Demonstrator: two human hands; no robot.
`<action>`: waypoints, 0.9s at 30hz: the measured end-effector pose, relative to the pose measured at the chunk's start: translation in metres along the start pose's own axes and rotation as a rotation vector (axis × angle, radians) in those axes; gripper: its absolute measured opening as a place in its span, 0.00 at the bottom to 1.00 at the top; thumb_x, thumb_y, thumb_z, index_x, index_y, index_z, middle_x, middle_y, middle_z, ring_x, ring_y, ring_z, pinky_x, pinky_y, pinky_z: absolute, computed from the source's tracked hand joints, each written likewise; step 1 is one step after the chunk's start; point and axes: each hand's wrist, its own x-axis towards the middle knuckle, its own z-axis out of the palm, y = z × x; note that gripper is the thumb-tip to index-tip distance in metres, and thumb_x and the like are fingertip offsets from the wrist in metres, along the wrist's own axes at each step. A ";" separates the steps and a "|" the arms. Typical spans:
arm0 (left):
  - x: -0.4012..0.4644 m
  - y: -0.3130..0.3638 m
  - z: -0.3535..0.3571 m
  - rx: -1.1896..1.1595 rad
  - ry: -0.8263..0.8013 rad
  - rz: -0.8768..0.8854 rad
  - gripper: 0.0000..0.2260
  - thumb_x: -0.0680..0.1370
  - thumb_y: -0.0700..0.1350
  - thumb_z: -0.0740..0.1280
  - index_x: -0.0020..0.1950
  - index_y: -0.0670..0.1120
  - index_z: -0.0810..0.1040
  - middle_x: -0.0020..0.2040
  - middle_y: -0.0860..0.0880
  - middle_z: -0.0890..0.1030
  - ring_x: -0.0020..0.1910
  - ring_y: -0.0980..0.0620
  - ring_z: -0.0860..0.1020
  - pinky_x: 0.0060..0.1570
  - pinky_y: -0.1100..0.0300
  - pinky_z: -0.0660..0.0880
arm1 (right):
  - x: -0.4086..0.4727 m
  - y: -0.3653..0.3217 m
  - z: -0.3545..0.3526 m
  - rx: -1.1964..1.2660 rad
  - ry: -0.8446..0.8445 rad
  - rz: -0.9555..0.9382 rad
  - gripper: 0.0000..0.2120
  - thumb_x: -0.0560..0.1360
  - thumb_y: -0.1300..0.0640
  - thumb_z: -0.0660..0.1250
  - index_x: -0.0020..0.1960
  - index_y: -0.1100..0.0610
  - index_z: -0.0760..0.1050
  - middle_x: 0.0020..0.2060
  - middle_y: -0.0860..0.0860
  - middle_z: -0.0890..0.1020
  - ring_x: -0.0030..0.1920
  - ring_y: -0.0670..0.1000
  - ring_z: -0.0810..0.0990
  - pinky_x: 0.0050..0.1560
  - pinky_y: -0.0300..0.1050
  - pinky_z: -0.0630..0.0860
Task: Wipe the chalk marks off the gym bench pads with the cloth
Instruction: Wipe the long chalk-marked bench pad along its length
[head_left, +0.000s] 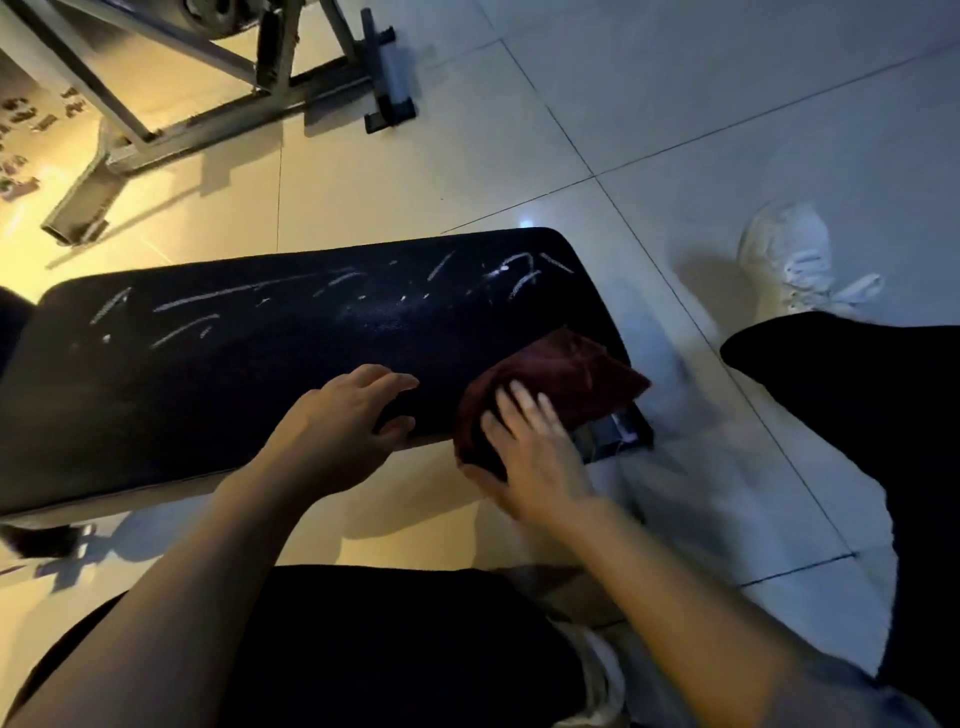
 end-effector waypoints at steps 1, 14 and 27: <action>0.001 0.001 0.000 0.007 0.002 -0.001 0.22 0.81 0.53 0.60 0.75 0.56 0.61 0.73 0.54 0.64 0.66 0.53 0.69 0.60 0.57 0.71 | 0.006 -0.016 0.002 0.019 -0.017 -0.058 0.32 0.81 0.37 0.48 0.79 0.54 0.53 0.79 0.55 0.49 0.78 0.55 0.41 0.73 0.51 0.32; 0.027 -0.010 0.011 0.057 0.034 -0.066 0.22 0.82 0.53 0.58 0.76 0.57 0.59 0.72 0.56 0.65 0.62 0.55 0.72 0.52 0.62 0.73 | 0.085 0.035 -0.020 0.150 0.021 0.306 0.35 0.80 0.34 0.43 0.80 0.53 0.45 0.79 0.52 0.43 0.78 0.52 0.40 0.76 0.50 0.38; 0.087 0.045 0.040 -0.189 0.278 -0.239 0.21 0.79 0.53 0.63 0.72 0.50 0.70 0.65 0.51 0.73 0.61 0.52 0.72 0.57 0.57 0.71 | 0.073 0.069 -0.029 0.133 0.042 0.197 0.39 0.75 0.37 0.30 0.76 0.52 0.60 0.79 0.53 0.52 0.79 0.55 0.45 0.75 0.55 0.40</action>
